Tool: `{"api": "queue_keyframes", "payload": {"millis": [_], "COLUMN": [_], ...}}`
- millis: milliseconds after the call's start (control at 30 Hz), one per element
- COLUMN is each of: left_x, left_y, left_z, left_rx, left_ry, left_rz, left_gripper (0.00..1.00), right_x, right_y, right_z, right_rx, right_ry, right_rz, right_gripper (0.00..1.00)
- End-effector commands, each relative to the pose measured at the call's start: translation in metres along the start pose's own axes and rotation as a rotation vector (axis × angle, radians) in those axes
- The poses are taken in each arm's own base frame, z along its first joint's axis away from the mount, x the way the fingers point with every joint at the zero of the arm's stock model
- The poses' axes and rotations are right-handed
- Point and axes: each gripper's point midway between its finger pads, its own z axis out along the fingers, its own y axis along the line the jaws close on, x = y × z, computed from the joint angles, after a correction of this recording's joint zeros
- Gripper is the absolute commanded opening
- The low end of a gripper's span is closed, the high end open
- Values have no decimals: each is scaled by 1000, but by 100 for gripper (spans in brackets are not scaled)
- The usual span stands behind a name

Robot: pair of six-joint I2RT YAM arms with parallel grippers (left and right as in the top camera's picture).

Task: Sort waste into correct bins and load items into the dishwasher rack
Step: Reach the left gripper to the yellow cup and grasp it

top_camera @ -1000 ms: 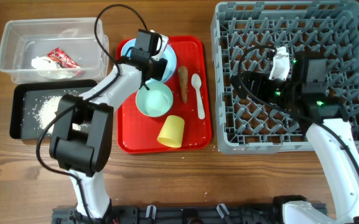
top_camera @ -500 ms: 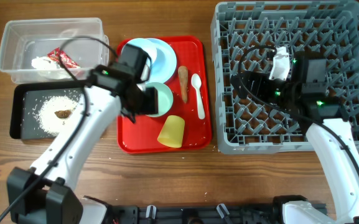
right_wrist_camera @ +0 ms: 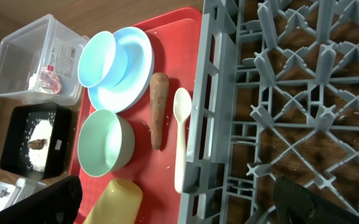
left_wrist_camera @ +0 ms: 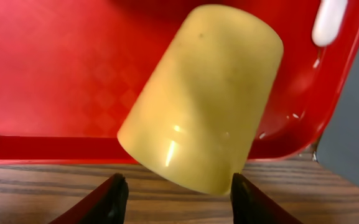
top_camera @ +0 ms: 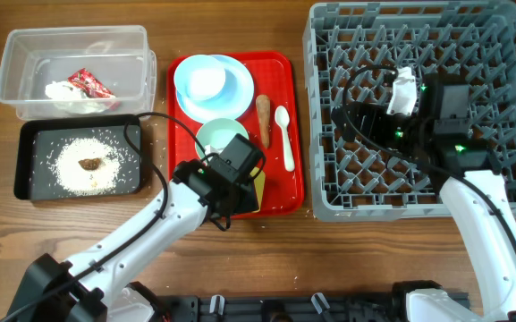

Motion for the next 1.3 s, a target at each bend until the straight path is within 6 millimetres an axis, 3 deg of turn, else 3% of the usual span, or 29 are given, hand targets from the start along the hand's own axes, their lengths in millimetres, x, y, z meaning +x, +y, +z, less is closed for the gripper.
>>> {"api": "queue_keyframes", "payload": {"millis": [0,133,233,367,533,633,733,967,1267], "left_x": [-8,-12,-12,-25,-34,-46,-54,-13,-10], "left_y": [18,42,43,31,4,22,26,13,14], "left_z": [6,20,29,26,-6,-38,-56,-29,-1], "left_rx": [-104,-202,-186,-140,10,48,152,299,338], "left_ry": [-86,-150,-167,-219,-209,-266,-302,-66,-69], "left_rz": [7,17,15,6,2,-137,-228,-402,-437], "left_gripper": [53,54,54,58,58,58,58,55,61], "right_x": [-8,-8,-8,-8,-8,-8,-10,-10,-9], "right_y": [5,5,5,5,5,5,5,6,3], "right_z": [-2,-2,-2,-2,-2,-2,-2,-2,1], "right_rx": [-9,-9,-8,-8,-8,-8,-10,-10,-5], "right_ry": [-16,-16,-16,-17,-17,-17,-24,-26,-18], "right_rz": [-4,-4,-4,-5,-5,-8,-12,-19,-12], "right_gripper": [100,100,100,100,100,100,100,100,100]}}
